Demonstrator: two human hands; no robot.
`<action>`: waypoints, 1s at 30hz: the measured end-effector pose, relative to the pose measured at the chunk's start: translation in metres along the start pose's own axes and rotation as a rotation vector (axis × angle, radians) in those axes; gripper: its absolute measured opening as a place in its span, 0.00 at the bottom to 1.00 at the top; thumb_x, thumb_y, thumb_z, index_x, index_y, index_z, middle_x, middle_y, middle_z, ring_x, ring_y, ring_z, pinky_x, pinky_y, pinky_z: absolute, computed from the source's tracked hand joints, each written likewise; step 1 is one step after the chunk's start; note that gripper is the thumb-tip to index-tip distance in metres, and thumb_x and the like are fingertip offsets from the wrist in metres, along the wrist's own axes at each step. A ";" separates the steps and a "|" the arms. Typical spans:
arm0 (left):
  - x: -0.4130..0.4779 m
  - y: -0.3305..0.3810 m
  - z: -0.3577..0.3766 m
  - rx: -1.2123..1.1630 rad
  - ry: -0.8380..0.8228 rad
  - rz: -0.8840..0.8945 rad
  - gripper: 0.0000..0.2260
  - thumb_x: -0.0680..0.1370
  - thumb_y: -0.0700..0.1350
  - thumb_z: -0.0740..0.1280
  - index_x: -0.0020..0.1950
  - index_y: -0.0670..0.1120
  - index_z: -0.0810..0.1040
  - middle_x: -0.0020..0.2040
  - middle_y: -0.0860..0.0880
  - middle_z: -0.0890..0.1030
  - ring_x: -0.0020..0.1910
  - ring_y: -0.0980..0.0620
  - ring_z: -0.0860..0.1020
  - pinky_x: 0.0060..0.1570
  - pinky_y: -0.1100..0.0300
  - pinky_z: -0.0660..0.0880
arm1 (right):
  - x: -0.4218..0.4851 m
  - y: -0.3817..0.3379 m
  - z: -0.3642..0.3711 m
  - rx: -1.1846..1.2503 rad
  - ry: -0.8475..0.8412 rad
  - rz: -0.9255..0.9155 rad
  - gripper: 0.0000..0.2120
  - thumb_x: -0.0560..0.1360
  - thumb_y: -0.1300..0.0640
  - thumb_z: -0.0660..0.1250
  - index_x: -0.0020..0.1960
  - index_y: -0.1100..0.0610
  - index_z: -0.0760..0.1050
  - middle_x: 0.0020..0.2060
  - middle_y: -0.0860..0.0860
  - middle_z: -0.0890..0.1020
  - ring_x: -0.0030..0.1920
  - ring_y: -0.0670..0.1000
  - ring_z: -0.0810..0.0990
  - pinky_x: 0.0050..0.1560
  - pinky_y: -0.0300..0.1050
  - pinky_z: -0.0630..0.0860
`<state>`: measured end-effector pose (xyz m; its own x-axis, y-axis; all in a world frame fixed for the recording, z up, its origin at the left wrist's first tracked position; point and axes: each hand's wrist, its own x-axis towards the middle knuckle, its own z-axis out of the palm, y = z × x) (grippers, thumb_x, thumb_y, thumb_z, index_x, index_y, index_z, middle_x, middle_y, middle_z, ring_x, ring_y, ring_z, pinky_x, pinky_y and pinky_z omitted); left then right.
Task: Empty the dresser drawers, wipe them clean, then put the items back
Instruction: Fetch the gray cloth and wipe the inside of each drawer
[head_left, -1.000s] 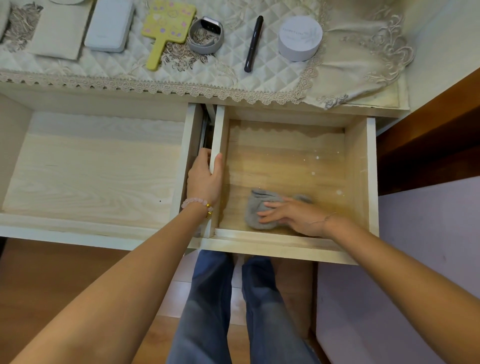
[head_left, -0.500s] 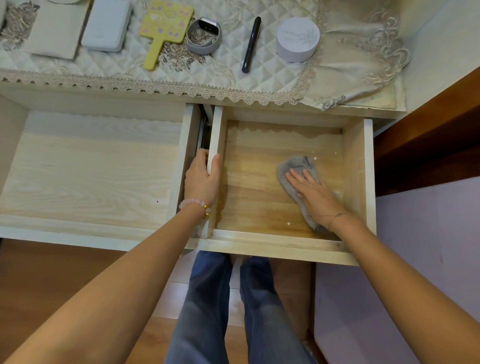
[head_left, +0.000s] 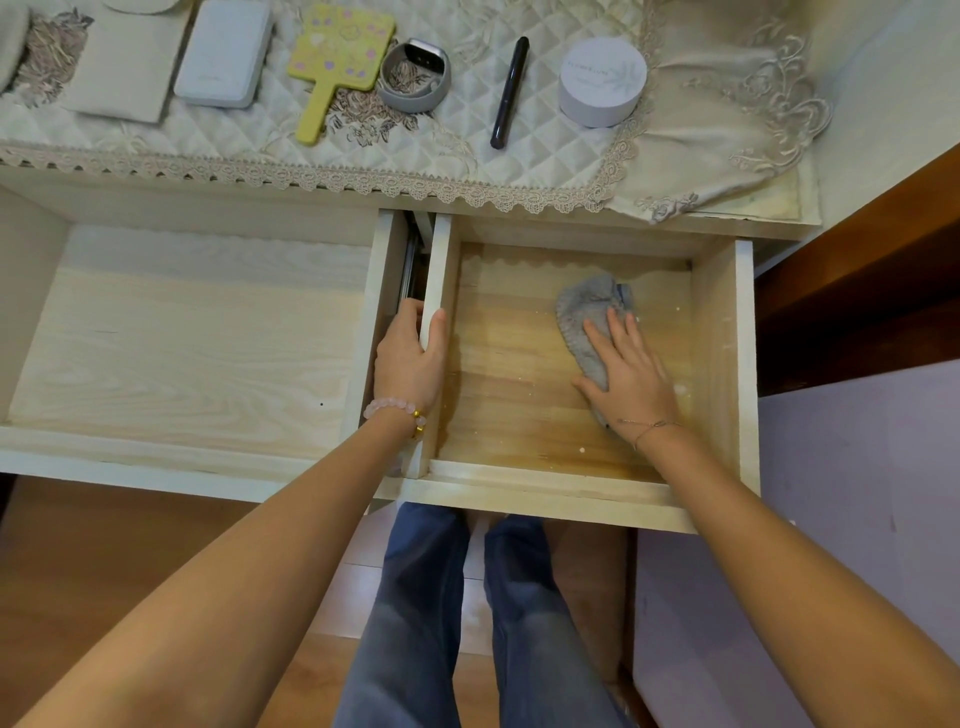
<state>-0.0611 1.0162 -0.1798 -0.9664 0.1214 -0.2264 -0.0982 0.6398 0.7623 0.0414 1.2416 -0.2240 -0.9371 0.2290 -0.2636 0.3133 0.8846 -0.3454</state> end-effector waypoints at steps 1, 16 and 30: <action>0.000 0.000 0.000 0.000 0.001 0.001 0.08 0.80 0.53 0.56 0.54 0.51 0.67 0.46 0.52 0.74 0.43 0.56 0.73 0.42 0.61 0.68 | 0.000 -0.001 0.002 0.010 0.023 -0.002 0.30 0.77 0.49 0.62 0.75 0.49 0.52 0.76 0.51 0.50 0.76 0.52 0.47 0.72 0.52 0.53; -0.002 0.004 -0.002 0.013 0.019 0.009 0.12 0.80 0.52 0.56 0.57 0.46 0.70 0.44 0.49 0.75 0.40 0.52 0.73 0.38 0.62 0.67 | -0.006 -0.026 -0.030 0.535 0.229 0.223 0.20 0.73 0.65 0.64 0.64 0.57 0.74 0.58 0.56 0.79 0.56 0.54 0.77 0.57 0.43 0.73; -0.050 0.029 -0.070 0.385 -0.094 0.353 0.18 0.80 0.48 0.57 0.70 0.47 0.66 0.59 0.46 0.77 0.53 0.48 0.77 0.43 0.55 0.74 | -0.053 -0.085 -0.092 0.926 0.256 0.321 0.18 0.73 0.62 0.67 0.63 0.56 0.74 0.53 0.50 0.79 0.51 0.47 0.77 0.49 0.37 0.74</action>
<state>-0.0319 0.9757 -0.1040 -0.8977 0.4360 -0.0630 0.3406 0.7777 0.5284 0.0504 1.1912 -0.0974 -0.7583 0.5772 -0.3031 0.4504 0.1276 -0.8837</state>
